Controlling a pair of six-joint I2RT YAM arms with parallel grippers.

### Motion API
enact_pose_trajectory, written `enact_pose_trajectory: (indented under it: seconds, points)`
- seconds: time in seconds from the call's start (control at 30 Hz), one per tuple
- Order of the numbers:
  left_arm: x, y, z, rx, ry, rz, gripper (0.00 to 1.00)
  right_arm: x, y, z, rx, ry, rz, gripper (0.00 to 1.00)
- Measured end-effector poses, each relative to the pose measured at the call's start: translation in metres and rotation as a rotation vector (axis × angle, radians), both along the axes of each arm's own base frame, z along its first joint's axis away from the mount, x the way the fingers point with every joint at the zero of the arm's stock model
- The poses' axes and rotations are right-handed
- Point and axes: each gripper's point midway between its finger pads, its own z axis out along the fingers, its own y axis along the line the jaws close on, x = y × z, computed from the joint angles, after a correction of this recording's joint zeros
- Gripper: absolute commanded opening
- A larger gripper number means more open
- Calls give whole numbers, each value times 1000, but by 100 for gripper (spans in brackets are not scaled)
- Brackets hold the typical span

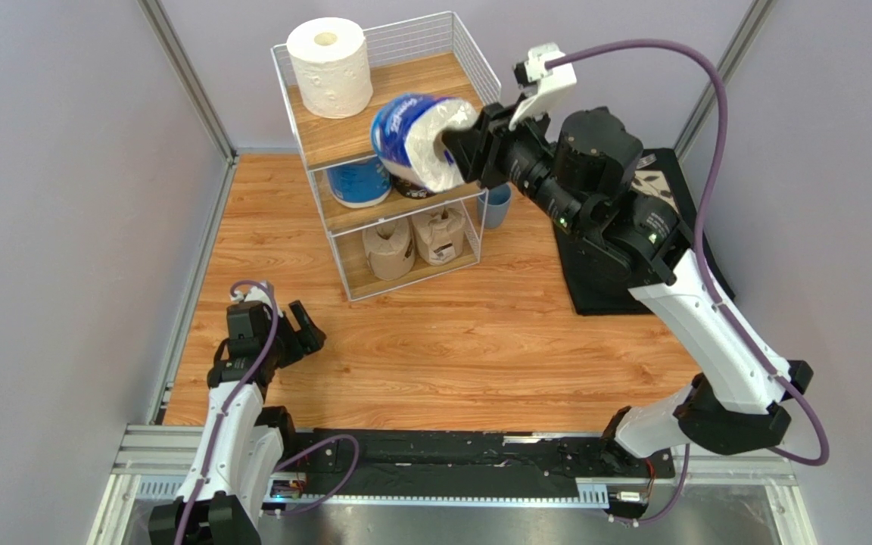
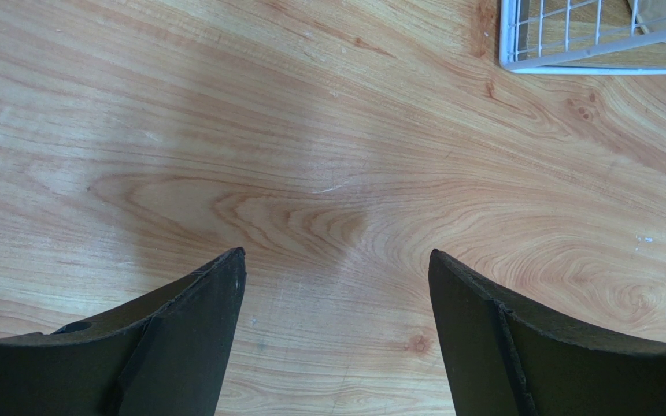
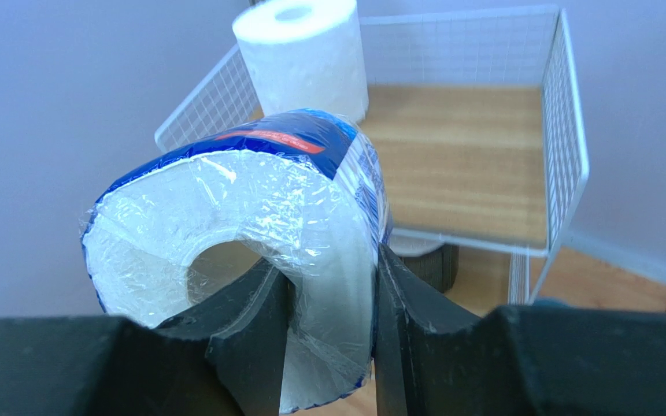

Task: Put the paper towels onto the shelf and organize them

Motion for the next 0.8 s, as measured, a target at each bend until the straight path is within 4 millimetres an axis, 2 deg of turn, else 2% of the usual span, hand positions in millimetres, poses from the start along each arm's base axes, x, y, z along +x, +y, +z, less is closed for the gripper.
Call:
enact_pose_trajectory:
  seconds: [0.1,0.23,0.33,0.53,0.6,0.8]
  points:
    - [0,0,0,1,0,1,86,11,3,30,38,-74,-14,23]
    - [0,0,0,2,0,2,86,37,1,42,52,-107,-64,22]
    - [0,0,0,1,0,1,86,61,0,35,41,-99,-103,22]
    - [0,0,0,1,0,1,86,101,4,6,-6,-52,-146,22]
    - [0,0,0,1,0,1,86,106,6,1,-11,-42,-147,22]
    - [0,0,0,2,0,2,86,105,6,7,5,-50,-141,22]
